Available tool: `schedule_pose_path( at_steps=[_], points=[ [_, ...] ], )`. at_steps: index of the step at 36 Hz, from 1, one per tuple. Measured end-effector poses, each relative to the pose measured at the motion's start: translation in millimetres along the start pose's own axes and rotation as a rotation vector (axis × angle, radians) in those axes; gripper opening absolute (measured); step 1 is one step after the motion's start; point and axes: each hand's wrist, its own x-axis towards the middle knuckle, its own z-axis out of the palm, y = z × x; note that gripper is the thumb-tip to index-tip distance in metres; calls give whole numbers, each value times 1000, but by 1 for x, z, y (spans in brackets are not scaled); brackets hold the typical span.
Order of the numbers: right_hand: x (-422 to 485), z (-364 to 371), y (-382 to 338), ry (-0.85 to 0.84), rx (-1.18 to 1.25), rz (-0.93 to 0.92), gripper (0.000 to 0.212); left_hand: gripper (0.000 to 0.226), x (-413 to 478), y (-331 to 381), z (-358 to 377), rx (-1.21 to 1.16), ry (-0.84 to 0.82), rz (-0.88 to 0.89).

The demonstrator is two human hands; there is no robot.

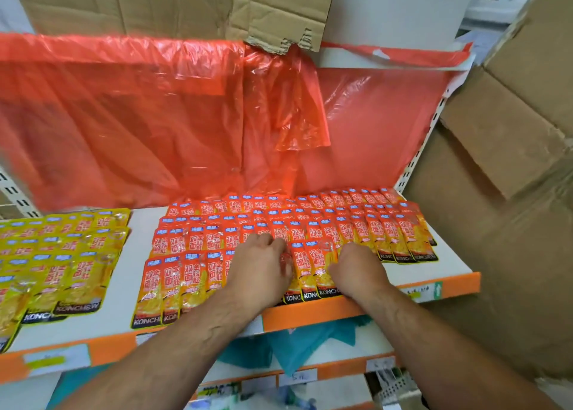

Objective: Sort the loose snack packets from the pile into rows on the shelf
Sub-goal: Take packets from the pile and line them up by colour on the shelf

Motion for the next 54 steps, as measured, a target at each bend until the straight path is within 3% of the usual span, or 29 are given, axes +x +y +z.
schedule_pose_path(
  at_steps=[4,13,16,20,25,29,37,43,47,54],
  points=[
    [-5,-5,5,53,-44,-95,7,42,-14,7,-7,58,-45,-60],
    [-42,-12,10,33,-147,-477,50,44,-59,29,-18,120,43,-250],
    [-55,-5,9,-5,-188,-611,56,55,-80,33,-18,114,74,-308],
    [-72,7,1,-75,-180,-722,67,53,-113,31,-20,126,109,-377],
    [-100,21,-25,-156,-137,-864,66,61,-159,15,-29,144,34,-499],
    [-120,32,-57,-190,-116,-965,63,61,-190,-3,-48,159,142,-580],
    [-164,59,-142,-206,-179,-1145,62,63,-251,-65,-80,142,168,-739],
    [-208,92,-229,-158,-216,-1239,62,53,-303,-140,-106,182,296,-803],
    [-244,116,-292,-148,-222,-1285,57,57,-340,-203,-131,176,274,-838],
    [-311,155,-399,-126,-233,-1374,63,54,-406,-292,-175,211,381,-866]
  ],
)
